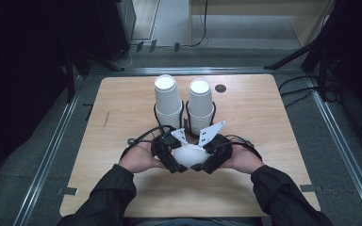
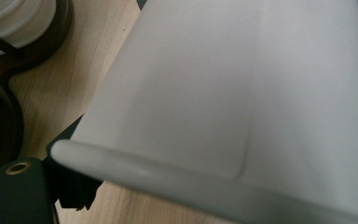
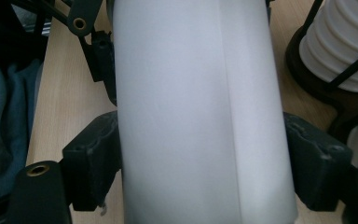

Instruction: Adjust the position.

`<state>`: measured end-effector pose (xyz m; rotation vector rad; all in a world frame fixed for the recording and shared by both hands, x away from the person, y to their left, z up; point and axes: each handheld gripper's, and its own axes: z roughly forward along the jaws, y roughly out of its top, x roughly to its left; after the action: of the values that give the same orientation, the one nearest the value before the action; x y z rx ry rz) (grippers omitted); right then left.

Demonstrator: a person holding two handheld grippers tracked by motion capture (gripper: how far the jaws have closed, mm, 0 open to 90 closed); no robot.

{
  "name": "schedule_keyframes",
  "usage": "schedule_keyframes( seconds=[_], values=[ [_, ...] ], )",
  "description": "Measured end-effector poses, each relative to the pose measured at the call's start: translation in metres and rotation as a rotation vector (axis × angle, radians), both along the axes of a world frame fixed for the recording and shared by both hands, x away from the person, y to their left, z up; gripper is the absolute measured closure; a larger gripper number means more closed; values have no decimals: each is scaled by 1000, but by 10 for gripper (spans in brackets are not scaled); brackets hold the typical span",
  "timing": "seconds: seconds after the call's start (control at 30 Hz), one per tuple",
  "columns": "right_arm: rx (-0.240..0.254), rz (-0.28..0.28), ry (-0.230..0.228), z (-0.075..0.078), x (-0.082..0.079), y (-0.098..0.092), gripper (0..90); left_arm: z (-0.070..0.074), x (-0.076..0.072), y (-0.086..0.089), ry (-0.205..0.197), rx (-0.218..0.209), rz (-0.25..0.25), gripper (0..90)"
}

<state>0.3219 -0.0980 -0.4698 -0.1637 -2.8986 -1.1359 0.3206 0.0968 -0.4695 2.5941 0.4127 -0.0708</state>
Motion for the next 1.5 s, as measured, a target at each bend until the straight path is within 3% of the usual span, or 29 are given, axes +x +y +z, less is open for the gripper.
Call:
schedule_keyframes(
  seconds=[0.07, 0.1, 0.27, 0.4, 0.47, 0.5, 0.67, 0.77, 0.87, 0.9, 1.2, 1.3, 1.5],
  values=[
    [-3, 4, -10, 0, -1, 0, 223, 0, 0, 1, 2, -4, 1, 113],
    [1, 5, -13, 1, -1, 0, 228, 1, 0, 1, -19, -8, -7, 110],
    [11, 12, -20, 3, -1, 0, 229, 2, -1, 3, -10, -33, 0, 93],
    [41, 1, -16, 6, -1, -3, 227, 8, 1, 10, -15, -99, 24, 63],
    [45, -4, -13, 7, 0, -5, 226, 8, 1, 12, -17, -109, 46, 32],
    [52, -17, -20, 8, 2, -8, 226, 9, 3, 16, -4, -138, 70, 31],
    [74, -39, -17, 11, 6, -16, 225, 12, 4, 23, 3, -172, 104, 32],
    [114, -54, 16, 13, 8, -23, 224, 14, 5, 28, 7, -189, 121, 32],
    [139, -68, 16, 16, 10, -29, 223, 16, 5, 33, 9, -204, 133, 32],
    [148, -80, 13, 18, 11, -32, 224, 18, 5, 36, 10, -227, 146, 32],
    [200, -104, 11, 24, 12, -42, 222, 23, 6, 45, 10, -318, 158, 34],
    [228, -105, 6, 25, 13, -46, 222, 25, 5, 47, 14, -378, 170, 33],
    [258, -91, 6, 26, 12, -46, 222, 26, 4, 40, 21, -415, 176, 33]
  ],
)
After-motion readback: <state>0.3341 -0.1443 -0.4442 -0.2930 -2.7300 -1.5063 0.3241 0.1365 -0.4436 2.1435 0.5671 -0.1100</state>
